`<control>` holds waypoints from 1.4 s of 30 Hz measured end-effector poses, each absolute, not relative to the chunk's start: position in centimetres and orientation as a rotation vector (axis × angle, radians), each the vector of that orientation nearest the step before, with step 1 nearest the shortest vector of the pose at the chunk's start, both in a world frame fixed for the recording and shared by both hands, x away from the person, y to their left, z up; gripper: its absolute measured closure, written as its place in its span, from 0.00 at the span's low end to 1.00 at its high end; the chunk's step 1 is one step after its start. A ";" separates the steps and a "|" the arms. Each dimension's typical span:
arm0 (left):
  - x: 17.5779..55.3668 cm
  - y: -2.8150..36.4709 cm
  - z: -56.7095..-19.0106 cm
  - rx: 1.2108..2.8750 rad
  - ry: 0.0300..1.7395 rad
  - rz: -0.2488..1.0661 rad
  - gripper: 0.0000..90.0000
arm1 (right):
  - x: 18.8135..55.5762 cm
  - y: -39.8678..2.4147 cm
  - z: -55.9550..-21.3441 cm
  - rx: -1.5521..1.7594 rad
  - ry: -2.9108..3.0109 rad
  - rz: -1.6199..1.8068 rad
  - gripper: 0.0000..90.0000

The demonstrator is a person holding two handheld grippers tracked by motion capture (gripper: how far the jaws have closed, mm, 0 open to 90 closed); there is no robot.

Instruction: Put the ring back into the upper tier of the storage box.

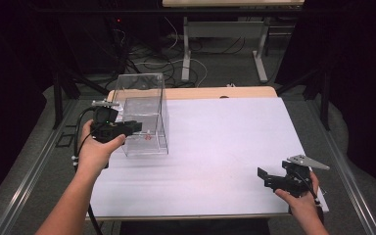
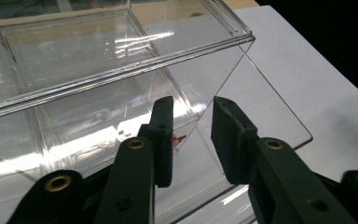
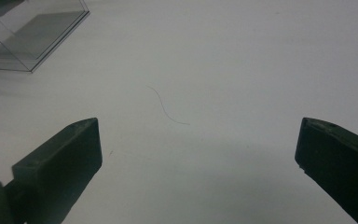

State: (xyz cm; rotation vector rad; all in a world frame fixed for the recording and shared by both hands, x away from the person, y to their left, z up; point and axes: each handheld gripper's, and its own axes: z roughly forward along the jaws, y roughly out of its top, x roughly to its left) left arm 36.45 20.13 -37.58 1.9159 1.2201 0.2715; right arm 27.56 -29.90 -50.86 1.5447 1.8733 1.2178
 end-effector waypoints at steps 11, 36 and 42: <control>36.1 20.0 -37.0 1.880 1.185 0.312 0.62 | 27.4 -29.9 -50.8 1.547 1.862 1.216 0.00; 32.5 21.6 -35.9 1.835 1.072 0.356 0.38 | 27.3 -29.6 -50.7 1.544 1.860 1.214 0.00; 31.2 22.1 -35.9 1.828 1.041 0.386 0.36 | 27.3 -29.6 -50.7 1.541 1.864 1.211 0.00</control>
